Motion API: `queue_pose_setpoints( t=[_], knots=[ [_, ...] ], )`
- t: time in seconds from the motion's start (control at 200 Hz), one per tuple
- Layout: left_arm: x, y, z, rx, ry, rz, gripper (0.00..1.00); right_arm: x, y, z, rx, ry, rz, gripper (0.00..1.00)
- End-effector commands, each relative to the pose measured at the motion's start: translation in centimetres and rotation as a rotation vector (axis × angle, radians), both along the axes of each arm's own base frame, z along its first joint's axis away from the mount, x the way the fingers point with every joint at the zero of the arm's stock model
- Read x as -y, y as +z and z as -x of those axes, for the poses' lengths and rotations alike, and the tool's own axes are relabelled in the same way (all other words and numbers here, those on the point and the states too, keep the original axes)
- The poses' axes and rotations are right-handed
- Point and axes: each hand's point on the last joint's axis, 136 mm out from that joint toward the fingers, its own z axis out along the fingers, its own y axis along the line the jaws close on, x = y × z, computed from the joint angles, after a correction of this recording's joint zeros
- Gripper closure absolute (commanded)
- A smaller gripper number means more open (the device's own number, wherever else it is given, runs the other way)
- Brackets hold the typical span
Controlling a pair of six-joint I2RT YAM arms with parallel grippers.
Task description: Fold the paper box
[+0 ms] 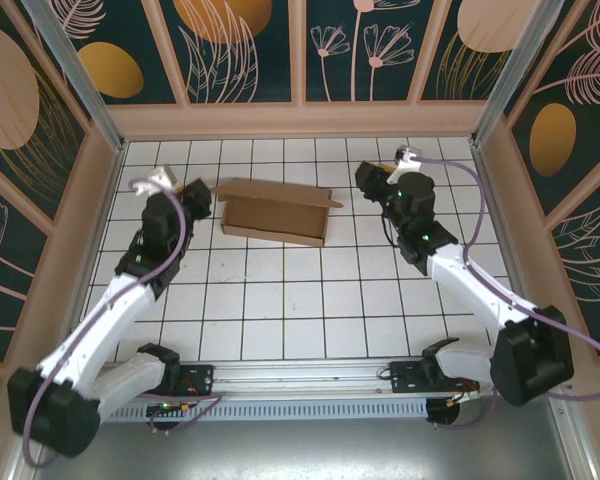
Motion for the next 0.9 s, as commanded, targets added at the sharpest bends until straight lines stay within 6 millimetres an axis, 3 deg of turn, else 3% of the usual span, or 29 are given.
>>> queue_pose_setpoints(
  t=[0.0,0.145,0.23,0.31,0.42,0.53,0.706,0.871,0.891],
  knots=[
    [2.5,-0.1,-3.4,-0.056,-0.104,-0.083,0.55,-3.6,-0.6,-0.4,-0.084,0.14,-0.005,0.53],
    [5.2,0.9,-9.0,-0.073,-0.218,0.002,0.56,-7.8,-0.8,-1.7,-0.123,0.22,0.051,0.53],
    [6.6,-1.5,-11.6,-0.153,-0.279,0.044,0.6,-9.5,-1.4,-2.5,-0.146,0.248,0.067,0.53],
    [7.7,-3.6,-12.4,-0.204,-0.324,0.07,0.63,-11.9,-2.4,-2.7,-0.174,0.297,0.084,0.53],
    [8.0,-5.9,-12.1,-0.236,-0.333,0.098,0.63,-14.0,-5.4,-3.1,-0.244,0.342,0.141,0.53],
    [8.5,-9.5,-11.0,-0.316,-0.356,0.144,0.65,-15.2,-8.5,-2.6,-0.29,0.372,0.203,0.53],
    [8.1,-15.4,-8.2,-0.431,-0.326,0.216,0.67,-14.9,-13.7,-0.8,-0.396,0.393,0.211,0.53],
    [8.0,-17.9,-7.1,-0.484,-0.31,0.265,0.67,-14.1,-17.9,0.8,-0.466,0.381,0.219,0.52],
    [7.9,-18.9,-6.5,-0.509,-0.306,0.268,0.67,-13.9,-18.1,0.8,-0.469,0.371,0.22,0.52]
  ],
)
